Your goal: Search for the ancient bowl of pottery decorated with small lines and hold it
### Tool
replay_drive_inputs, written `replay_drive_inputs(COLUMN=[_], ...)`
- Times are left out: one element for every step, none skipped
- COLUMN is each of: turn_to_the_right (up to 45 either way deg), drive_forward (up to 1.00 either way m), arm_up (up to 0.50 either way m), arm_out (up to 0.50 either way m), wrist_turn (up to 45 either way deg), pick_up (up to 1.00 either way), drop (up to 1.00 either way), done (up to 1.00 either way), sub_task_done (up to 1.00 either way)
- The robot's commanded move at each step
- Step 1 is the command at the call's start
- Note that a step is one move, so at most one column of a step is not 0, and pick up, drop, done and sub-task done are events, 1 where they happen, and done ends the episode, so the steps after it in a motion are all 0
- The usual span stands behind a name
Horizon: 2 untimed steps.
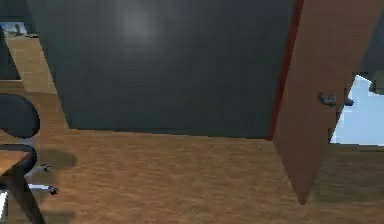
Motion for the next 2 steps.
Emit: replay_drive_inputs(turn_to_the_right=[-45.0, 0.0], drive_forward=[0.0, 0.3], arm_up=[0.0, 0.0], arm_out=[0.0, 0.0], wrist_turn=[0.0, 0.0], pick_up=[0.0, 0.0], drop=[0.0, 0.0], done=[0.0, 0.0], sub_task_done=[0.0, 0.0])
